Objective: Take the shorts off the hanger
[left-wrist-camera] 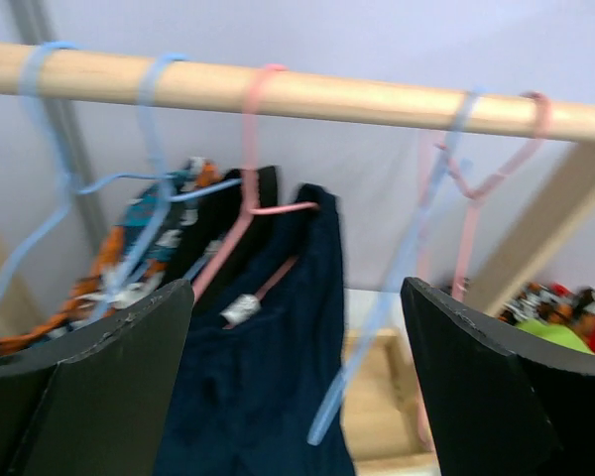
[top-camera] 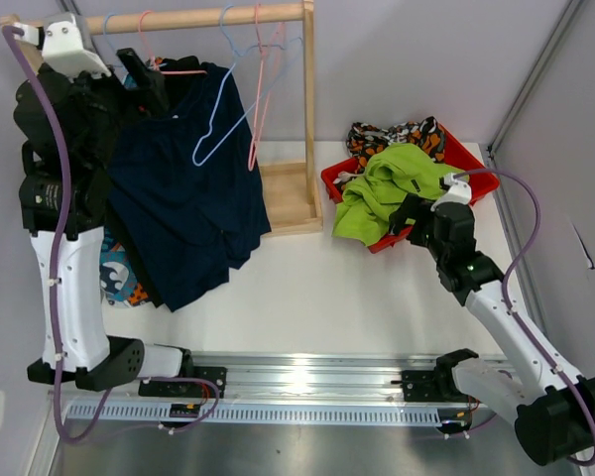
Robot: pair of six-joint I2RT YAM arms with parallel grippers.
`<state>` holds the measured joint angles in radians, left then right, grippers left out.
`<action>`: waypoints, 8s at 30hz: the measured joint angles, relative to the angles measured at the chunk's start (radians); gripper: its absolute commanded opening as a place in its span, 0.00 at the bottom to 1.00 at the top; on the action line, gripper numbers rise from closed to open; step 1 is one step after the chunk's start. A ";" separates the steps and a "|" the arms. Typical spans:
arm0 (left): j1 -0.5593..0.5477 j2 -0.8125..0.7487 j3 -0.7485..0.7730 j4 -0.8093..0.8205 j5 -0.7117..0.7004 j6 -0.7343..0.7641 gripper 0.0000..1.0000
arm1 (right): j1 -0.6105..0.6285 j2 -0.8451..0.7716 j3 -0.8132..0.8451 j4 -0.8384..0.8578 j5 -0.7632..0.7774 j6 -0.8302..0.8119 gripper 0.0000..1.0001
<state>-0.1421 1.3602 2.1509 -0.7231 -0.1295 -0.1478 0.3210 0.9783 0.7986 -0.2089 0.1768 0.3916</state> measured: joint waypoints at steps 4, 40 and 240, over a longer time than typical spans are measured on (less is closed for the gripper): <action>0.083 0.006 -0.030 0.000 0.006 0.009 0.93 | 0.023 -0.024 -0.017 -0.017 0.008 0.000 0.99; 0.173 0.332 0.114 -0.072 0.145 0.013 0.38 | 0.038 -0.042 -0.084 -0.054 0.039 -0.001 0.99; -0.121 0.205 0.184 0.006 0.094 -0.026 0.62 | 0.343 -0.151 -0.237 0.096 0.195 0.076 0.99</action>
<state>-0.2630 1.5654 2.3352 -0.7170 -0.0353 -0.1741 0.6636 0.8268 0.5613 -0.1127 0.3717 0.4671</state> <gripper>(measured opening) 0.604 0.993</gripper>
